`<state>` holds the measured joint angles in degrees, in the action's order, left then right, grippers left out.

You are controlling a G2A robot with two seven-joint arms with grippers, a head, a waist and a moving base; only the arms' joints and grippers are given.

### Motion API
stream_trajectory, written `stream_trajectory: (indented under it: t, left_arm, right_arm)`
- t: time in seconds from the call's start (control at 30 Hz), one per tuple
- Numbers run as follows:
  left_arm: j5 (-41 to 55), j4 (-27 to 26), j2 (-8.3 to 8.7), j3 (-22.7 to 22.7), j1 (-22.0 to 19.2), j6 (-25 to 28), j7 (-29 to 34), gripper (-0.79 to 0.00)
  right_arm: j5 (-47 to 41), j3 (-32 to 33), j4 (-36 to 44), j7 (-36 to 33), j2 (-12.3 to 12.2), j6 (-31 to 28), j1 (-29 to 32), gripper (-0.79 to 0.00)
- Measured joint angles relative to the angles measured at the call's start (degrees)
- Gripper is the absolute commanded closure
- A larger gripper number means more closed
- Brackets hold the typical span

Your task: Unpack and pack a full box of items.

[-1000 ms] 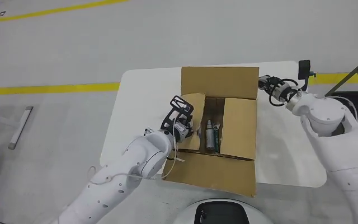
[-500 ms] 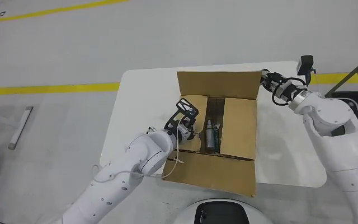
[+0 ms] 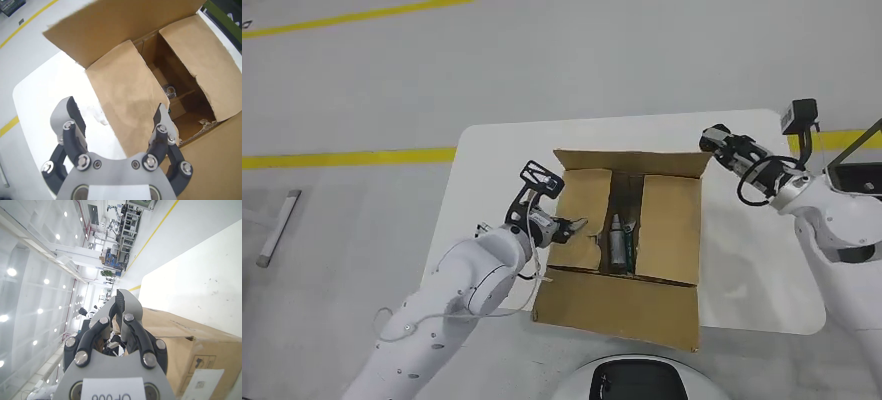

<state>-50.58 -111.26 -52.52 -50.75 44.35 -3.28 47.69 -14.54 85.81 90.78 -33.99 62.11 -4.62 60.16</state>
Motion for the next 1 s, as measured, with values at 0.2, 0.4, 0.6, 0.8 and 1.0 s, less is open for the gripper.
stream_trajectory:
  t: [0.2, 0.4, 0.6, 0.8, 1.0]
  left_arm:
    - [-1.92, -4.42, 1.76, -8.35, 5.93, -0.1, 1.18, -0.785]
    - [-2.97, -6.74, 2.23, -14.38, 9.85, -4.77, -0.35, -0.785]
    - [-2.45, -6.86, 1.44, -15.07, 9.4, -9.5, -1.79, -0.785]
    - [-2.71, -6.39, 0.94, -14.54, 8.48, -11.14, -2.1, -0.785]
    - [-2.7, -6.4, 0.96, -14.56, 8.5, -11.1, -2.09, -0.785]
  right_arm:
    - [4.63, -0.18, 3.43, -2.86, -0.43, -2.47, 2.71, 0.0]
    - [10.45, -0.43, 6.93, -5.97, -0.95, -4.08, 5.41, 0.0]
    - [18.47, -0.45, 10.48, -7.34, -1.52, -4.39, 7.85, 0.0]
    - [28.93, -0.81, 12.52, -7.73, -2.09, -5.07, 9.04, 0.0]
    - [37.04, -1.44, 14.81, -7.24, -2.45, -6.6, 8.64, 0.0]
